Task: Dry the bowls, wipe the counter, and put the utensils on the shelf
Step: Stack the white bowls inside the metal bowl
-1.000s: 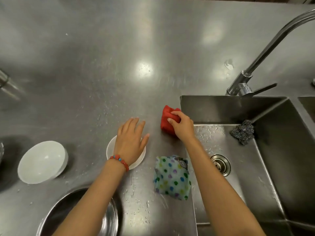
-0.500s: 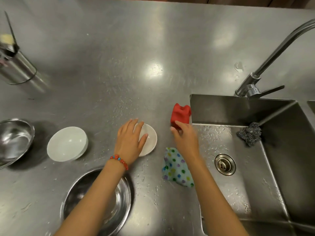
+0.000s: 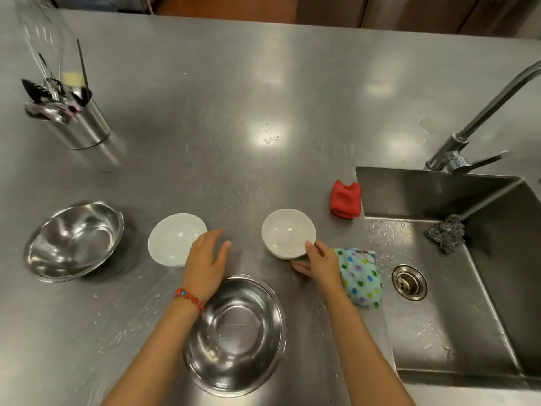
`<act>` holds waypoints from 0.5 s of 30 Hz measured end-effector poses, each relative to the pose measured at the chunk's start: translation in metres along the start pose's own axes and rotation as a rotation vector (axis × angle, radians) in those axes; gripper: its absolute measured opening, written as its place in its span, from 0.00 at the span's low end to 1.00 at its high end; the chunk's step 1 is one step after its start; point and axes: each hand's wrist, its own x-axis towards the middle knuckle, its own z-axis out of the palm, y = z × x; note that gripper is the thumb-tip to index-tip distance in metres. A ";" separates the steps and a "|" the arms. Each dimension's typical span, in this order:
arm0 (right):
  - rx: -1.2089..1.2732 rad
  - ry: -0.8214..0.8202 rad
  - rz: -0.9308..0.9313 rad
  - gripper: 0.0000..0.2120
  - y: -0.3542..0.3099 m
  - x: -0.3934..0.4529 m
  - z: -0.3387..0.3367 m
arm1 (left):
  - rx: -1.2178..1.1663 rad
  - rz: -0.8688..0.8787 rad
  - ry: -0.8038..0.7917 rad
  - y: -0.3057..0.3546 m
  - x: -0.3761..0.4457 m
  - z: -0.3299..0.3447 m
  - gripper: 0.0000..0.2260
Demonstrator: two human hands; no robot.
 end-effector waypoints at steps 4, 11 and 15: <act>0.137 0.057 0.027 0.14 -0.002 -0.006 0.006 | -0.166 -0.052 0.077 -0.010 -0.004 -0.011 0.12; 0.119 0.058 -0.078 0.12 -0.007 -0.023 0.025 | -0.388 -0.216 0.291 -0.037 -0.009 -0.043 0.08; 0.113 0.004 -0.101 0.13 -0.011 -0.031 0.042 | -0.420 -0.358 0.401 -0.065 -0.011 -0.060 0.11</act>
